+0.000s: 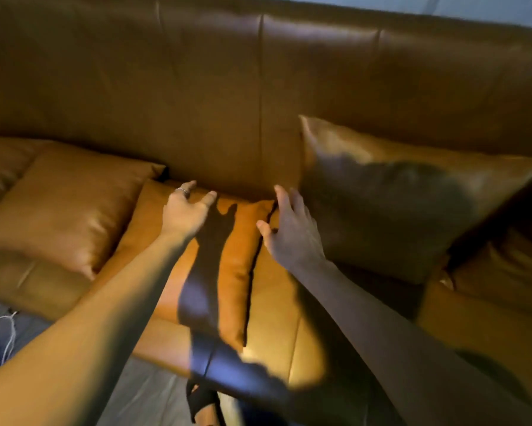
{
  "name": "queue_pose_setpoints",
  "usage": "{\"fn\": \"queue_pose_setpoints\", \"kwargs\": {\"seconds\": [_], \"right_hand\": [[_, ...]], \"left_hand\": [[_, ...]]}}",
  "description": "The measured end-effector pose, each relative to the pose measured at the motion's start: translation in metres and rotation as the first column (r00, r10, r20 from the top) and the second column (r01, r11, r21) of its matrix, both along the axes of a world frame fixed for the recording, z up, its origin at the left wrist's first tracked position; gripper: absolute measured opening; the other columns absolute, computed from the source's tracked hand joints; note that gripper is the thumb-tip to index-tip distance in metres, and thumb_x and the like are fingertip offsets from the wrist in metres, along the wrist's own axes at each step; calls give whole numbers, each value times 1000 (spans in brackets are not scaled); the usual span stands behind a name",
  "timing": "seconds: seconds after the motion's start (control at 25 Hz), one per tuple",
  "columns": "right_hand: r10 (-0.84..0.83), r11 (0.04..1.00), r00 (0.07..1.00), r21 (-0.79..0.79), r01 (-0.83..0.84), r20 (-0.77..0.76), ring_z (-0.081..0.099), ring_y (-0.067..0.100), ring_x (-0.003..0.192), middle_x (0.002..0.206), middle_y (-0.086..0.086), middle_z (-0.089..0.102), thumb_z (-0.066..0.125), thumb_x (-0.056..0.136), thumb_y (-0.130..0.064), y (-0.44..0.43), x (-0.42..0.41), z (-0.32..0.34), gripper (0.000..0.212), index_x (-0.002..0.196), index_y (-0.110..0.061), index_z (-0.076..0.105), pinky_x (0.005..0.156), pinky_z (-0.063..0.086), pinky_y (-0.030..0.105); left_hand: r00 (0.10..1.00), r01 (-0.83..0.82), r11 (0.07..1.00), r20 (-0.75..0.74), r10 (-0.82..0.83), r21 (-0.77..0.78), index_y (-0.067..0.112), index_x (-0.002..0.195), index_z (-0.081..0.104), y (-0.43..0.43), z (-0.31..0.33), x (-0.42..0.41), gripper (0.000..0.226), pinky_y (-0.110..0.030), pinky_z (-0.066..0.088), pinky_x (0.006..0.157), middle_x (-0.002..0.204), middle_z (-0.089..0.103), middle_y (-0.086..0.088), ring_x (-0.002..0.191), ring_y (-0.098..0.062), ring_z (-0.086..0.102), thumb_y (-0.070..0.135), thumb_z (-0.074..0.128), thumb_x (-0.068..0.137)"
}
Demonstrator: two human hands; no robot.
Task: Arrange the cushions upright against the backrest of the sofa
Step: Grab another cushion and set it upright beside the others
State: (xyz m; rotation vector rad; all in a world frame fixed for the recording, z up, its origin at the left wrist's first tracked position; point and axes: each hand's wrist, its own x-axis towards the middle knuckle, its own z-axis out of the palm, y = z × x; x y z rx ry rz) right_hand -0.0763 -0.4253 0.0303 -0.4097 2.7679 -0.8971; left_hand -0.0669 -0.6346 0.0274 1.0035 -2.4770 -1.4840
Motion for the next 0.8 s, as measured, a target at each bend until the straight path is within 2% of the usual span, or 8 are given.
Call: {"fn": "queue_pose_setpoints", "kwargs": {"seconds": [0.16,0.32,0.48,0.56,0.6,0.68,0.76,0.8], "right_hand": [[-70,995,975,-51,82,209,37,36,141,160,9,25,58,93,-50,-66,11,-46,77,155,-27,19,107,42,56],[-274,939,812,-39,342,516,42,37,137,156,8,29,57,90,-60,-117,14,-87,80,154,-30,21,105,42,48],[-470,742,592,-70,666,655,40,41,135,152,13,33,61,91,-54,-132,0,-111,73,150,-24,28,111,37,51],[-502,611,499,-119,783,706,39,40,138,155,16,34,65,91,-46,-132,-10,-118,80,152,-17,23,113,34,50],[-492,542,451,-143,828,744,40,39,139,156,17,37,67,92,-41,-131,-13,-122,81,153,-12,23,114,34,48],[-424,431,389,-196,881,818,47,36,136,149,18,48,70,92,-28,-129,-14,-127,71,148,-5,34,113,37,44],[-339,388,349,-208,898,874,61,34,122,137,18,61,74,89,-17,-125,-14,-129,56,138,-3,52,105,47,46],[-311,396,340,-204,895,887,67,33,110,130,18,66,75,86,-12,-123,-15,-125,51,133,-3,57,94,54,45]], "left_hand": [[991,-67,998,114,65,20,17,144,47,-77,-40,19,68,-40,41,108,145,52,-14,133,-31,50,42,72,86],[969,-99,987,239,68,124,14,144,46,-141,-83,31,75,-42,42,108,140,58,-13,128,-31,55,45,76,82],[954,-95,991,293,63,98,17,144,45,-177,-112,28,83,-40,48,101,133,62,-7,118,-30,60,54,76,77],[958,-120,984,275,79,134,18,147,41,-190,-122,22,86,-34,48,90,132,61,-3,109,-26,60,54,76,78],[957,-152,973,273,101,175,17,147,40,-196,-126,20,87,-33,48,85,130,60,-2,105,-24,59,54,76,77],[948,-251,916,271,168,311,14,147,42,-203,-129,13,91,-37,51,90,130,60,-2,108,-25,62,55,78,75],[938,-318,850,270,217,421,10,142,49,-205,-126,2,91,-41,53,91,128,64,-5,106,-26,66,56,81,71],[936,-326,847,268,227,420,8,140,52,-205,-121,-3,90,-38,52,88,125,65,-3,104,-23,65,56,82,70]]}}
